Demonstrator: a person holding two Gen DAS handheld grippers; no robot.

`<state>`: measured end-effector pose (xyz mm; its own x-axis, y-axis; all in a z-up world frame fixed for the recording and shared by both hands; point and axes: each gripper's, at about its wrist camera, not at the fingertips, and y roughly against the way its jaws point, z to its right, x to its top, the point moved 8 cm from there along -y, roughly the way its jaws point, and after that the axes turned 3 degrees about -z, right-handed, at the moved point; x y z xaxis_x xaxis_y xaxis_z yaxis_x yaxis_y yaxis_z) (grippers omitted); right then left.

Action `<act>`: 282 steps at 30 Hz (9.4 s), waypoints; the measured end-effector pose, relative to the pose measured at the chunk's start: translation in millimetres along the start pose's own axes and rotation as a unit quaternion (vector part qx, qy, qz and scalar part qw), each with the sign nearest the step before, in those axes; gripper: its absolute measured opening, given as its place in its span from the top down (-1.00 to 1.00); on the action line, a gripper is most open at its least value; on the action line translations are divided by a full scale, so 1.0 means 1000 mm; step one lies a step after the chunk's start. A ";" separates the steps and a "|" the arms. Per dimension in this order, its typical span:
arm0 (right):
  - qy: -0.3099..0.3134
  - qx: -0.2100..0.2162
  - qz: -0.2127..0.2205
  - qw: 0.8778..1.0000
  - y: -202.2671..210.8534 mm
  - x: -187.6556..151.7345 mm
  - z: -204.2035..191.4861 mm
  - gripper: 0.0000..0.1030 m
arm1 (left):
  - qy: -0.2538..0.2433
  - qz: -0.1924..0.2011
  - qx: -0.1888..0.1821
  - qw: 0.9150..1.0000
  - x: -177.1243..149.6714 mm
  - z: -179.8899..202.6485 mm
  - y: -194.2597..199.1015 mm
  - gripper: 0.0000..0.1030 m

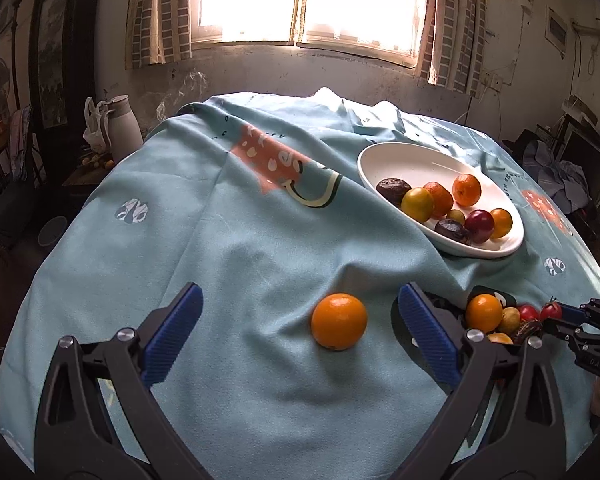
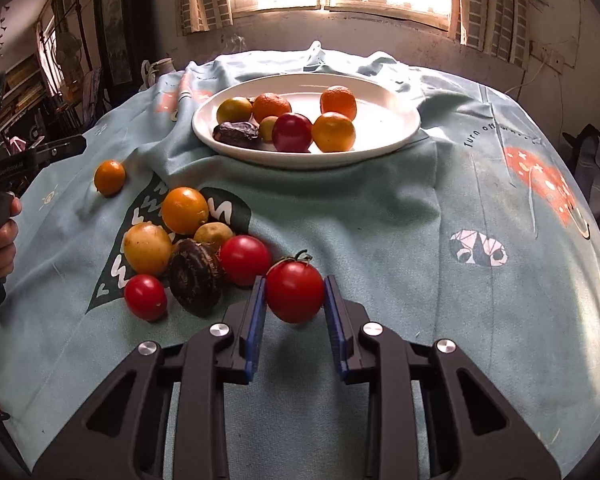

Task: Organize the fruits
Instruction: 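Move the left tool to a loose orange while the right tool approaches a red tomato, then grasp the orange with the left tool while the right tool grasps the red tomato, then carry both fruits onto the white plate and open both tools, then move both tools back over the remaining fruit pile, then grasp a dark brown fruit with the right tool while the left tool grasps a yellow fruit, then place both held fruits on the white plate and open both tools, then move both tools toward the red tomatoes left on the cloth, then grasp a red tomato with the right tool while the left tool grasps another tomato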

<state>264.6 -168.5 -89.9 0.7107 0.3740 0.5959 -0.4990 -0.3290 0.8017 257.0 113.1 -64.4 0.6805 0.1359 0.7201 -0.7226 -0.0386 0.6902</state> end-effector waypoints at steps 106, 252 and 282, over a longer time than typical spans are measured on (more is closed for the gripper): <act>-0.013 0.094 -0.012 0.995 -0.002 0.005 -0.052 0.09 | -0.036 -0.021 -0.011 0.999 -0.008 0.063 -0.012 -0.96; 0.020 0.018 -0.011 1.000 -0.015 0.014 -0.016 0.41 | -0.271 -0.043 -0.181 0.944 -0.066 0.179 0.011 -0.31; 0.017 0.037 -0.004 0.999 -0.010 0.013 -0.018 0.41 | -0.275 -0.077 -0.197 0.938 -0.082 0.182 0.001 0.45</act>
<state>270.3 -144.1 -89.4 0.6968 0.4052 0.5918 -0.4550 -0.3882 0.8014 222.7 -78.2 -110.1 0.6624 -0.4256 0.6165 -0.5255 0.3225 0.7873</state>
